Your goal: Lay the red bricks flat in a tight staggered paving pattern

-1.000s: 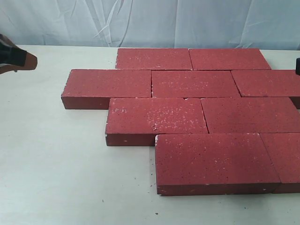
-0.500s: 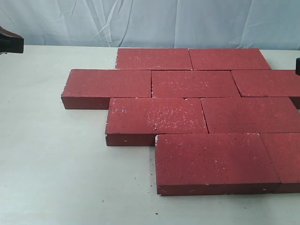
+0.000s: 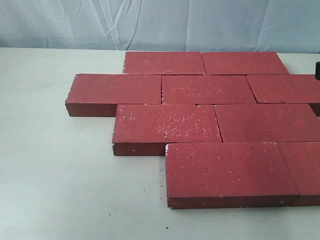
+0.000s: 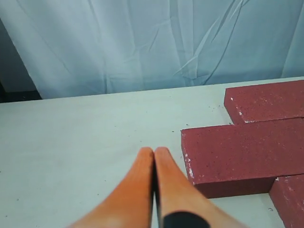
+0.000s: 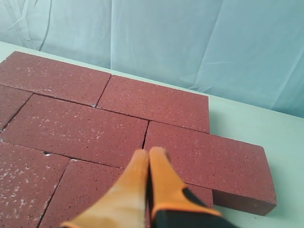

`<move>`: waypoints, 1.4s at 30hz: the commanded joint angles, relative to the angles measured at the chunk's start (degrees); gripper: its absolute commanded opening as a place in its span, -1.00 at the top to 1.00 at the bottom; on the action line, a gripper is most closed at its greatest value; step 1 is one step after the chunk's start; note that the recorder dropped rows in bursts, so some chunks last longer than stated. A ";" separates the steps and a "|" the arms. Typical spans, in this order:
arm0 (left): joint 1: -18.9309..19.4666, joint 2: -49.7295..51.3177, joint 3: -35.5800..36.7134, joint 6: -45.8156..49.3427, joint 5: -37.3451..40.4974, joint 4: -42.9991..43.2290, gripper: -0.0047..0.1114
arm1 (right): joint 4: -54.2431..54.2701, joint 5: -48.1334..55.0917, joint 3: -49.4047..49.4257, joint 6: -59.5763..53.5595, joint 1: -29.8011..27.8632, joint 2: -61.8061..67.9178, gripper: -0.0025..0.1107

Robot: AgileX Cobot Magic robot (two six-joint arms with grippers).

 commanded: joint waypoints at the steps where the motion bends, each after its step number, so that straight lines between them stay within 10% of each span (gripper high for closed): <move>1: -0.02 -9.13 6.04 -0.77 -2.80 3.60 0.92 | 0.00 -0.58 0.31 0.06 -0.35 -0.38 0.97; 42: 3.32 -42.35 31.23 -6.68 -5.37 9.39 0.92 | 0.00 -0.58 0.31 0.06 -0.35 -0.38 0.97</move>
